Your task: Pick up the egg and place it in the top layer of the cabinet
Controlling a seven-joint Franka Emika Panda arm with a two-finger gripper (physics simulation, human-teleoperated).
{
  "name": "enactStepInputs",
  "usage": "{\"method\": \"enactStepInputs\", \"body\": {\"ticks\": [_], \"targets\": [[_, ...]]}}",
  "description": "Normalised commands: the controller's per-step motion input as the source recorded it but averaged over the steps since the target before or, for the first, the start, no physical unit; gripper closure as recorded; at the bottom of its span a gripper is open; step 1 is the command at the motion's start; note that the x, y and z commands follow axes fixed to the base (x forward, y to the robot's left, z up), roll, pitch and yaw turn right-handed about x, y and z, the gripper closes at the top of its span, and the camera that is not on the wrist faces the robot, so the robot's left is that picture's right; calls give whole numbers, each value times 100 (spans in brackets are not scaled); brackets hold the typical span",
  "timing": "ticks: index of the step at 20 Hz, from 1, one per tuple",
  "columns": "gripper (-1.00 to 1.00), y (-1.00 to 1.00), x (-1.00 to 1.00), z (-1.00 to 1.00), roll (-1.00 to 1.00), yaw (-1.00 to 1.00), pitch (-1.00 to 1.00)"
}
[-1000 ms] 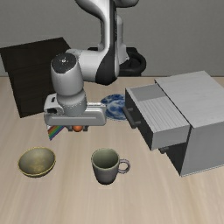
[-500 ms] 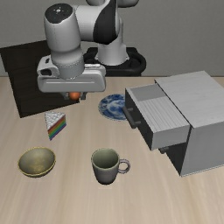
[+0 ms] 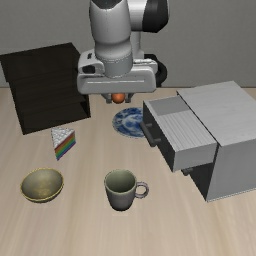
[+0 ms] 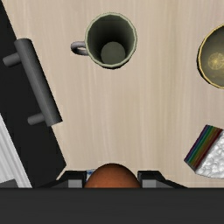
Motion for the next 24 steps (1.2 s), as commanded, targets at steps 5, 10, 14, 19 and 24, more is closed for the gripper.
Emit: {"method": "enactStepInputs", "body": {"ticks": [5,10,14,19,24], "targets": [[100,100,0,0,0,0,0],[100,100,0,0,0,0,0],[100,0,100,0,0,0,0],[-100,20,0,0,0,0,0],[-100,0,0,0,0,0,0]]}}
